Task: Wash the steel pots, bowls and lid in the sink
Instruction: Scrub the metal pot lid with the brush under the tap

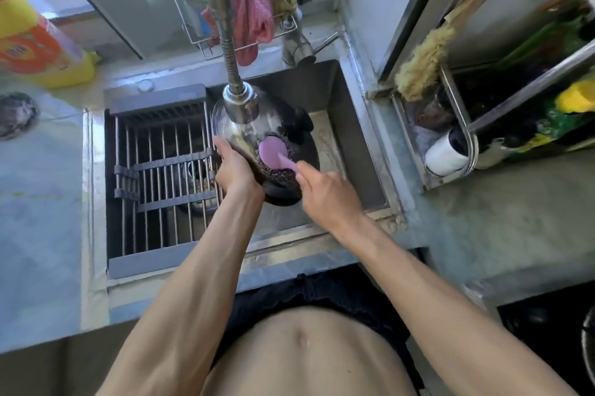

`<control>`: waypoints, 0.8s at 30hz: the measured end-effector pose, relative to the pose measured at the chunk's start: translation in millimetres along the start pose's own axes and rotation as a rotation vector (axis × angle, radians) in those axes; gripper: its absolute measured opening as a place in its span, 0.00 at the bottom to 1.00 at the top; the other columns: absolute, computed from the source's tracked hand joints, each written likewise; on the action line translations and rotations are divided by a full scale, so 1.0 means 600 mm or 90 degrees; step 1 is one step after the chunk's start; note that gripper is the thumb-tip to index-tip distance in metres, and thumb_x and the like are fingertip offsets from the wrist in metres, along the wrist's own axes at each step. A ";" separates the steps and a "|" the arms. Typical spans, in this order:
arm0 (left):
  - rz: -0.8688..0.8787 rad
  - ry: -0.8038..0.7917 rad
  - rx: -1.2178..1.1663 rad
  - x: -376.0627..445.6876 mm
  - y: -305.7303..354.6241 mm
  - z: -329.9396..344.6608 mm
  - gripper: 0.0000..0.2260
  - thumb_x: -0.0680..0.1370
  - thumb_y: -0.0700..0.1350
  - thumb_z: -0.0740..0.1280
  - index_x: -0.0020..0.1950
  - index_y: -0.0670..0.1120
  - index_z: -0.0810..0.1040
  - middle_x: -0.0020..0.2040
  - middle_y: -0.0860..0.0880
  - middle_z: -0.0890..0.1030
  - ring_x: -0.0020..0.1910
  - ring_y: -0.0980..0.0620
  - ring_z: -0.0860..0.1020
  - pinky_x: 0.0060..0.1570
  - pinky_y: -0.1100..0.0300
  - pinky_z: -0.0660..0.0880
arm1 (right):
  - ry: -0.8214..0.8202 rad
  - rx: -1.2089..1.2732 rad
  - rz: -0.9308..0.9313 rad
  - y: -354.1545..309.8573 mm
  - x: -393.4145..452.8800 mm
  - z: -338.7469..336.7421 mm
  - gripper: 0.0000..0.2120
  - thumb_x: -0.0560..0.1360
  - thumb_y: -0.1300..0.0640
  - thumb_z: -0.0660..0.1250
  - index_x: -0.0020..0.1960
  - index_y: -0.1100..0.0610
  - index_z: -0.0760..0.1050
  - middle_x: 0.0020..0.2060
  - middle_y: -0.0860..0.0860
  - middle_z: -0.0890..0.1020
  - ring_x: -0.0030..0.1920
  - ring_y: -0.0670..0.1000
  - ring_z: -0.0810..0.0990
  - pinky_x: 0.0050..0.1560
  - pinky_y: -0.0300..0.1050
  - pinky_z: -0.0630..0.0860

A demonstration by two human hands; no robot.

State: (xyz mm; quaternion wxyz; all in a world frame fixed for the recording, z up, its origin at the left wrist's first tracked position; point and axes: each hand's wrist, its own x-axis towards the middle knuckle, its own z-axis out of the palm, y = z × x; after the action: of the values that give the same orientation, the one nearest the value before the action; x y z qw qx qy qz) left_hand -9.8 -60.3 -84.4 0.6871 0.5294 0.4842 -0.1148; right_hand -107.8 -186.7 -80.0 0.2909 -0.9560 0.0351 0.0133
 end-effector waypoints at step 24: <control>0.014 -0.085 0.005 0.027 0.036 -0.033 0.27 0.76 0.69 0.67 0.55 0.46 0.81 0.53 0.44 0.86 0.51 0.43 0.85 0.57 0.43 0.81 | -0.106 -0.013 0.216 0.048 0.022 -0.005 0.14 0.83 0.55 0.56 0.65 0.52 0.77 0.40 0.52 0.78 0.39 0.57 0.79 0.36 0.45 0.69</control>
State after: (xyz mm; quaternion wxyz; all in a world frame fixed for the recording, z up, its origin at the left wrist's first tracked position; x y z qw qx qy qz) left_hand 1.9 -29.1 -83.1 0.7168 0.5288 0.4310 -0.1443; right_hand -96.6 -212.7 -94.1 0.2770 -0.9347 0.1719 0.1415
